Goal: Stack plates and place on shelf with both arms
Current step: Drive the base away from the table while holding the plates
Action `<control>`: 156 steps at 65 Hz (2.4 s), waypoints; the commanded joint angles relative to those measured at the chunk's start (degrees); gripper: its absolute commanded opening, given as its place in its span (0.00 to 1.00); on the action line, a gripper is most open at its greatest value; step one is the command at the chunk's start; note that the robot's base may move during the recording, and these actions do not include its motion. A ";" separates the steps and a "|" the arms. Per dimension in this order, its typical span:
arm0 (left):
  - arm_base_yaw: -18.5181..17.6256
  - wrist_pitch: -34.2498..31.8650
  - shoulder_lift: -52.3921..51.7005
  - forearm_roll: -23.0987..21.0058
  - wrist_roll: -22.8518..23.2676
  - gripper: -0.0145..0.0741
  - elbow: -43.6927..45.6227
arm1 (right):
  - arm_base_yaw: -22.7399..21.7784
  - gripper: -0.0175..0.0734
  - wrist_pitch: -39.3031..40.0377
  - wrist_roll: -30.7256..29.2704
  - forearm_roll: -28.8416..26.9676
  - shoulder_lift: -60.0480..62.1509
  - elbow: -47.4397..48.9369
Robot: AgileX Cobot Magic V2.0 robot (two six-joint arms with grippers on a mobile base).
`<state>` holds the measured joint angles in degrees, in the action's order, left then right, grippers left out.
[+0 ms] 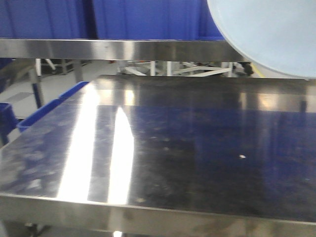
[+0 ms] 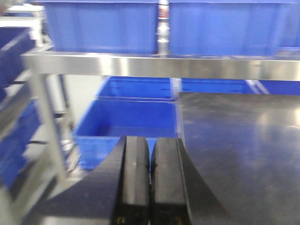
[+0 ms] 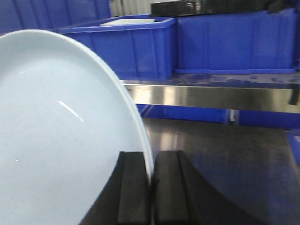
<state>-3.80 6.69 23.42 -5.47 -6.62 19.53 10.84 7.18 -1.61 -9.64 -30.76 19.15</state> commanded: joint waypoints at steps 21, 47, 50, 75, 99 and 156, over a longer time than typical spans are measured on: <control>0.09 -4.56 0.13 -0.08 0.06 0.26 1.67 | -0.06 0.25 5.93 0.37 0.34 0.06 1.84; 0.09 -4.56 0.13 -0.08 0.06 0.26 1.67 | -0.06 0.25 5.93 0.37 0.34 0.06 1.84; 0.09 -4.56 0.13 -0.08 0.06 0.26 1.67 | -0.06 0.25 5.93 0.37 0.34 0.06 1.84; 0.09 -4.56 0.13 -0.08 0.06 0.26 1.67 | -0.06 0.25 5.93 0.37 0.34 0.06 1.84; 0.09 -4.56 0.13 -0.08 0.06 0.26 1.67 | -0.06 0.25 5.93 0.37 0.34 0.06 1.84; 0.09 -4.56 0.13 -0.08 0.06 0.26 1.67 | -0.06 0.25 5.93 0.37 0.34 0.06 1.84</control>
<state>-3.80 6.69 23.15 -5.47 -6.62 19.53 10.84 7.18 -1.36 -9.51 -30.76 19.15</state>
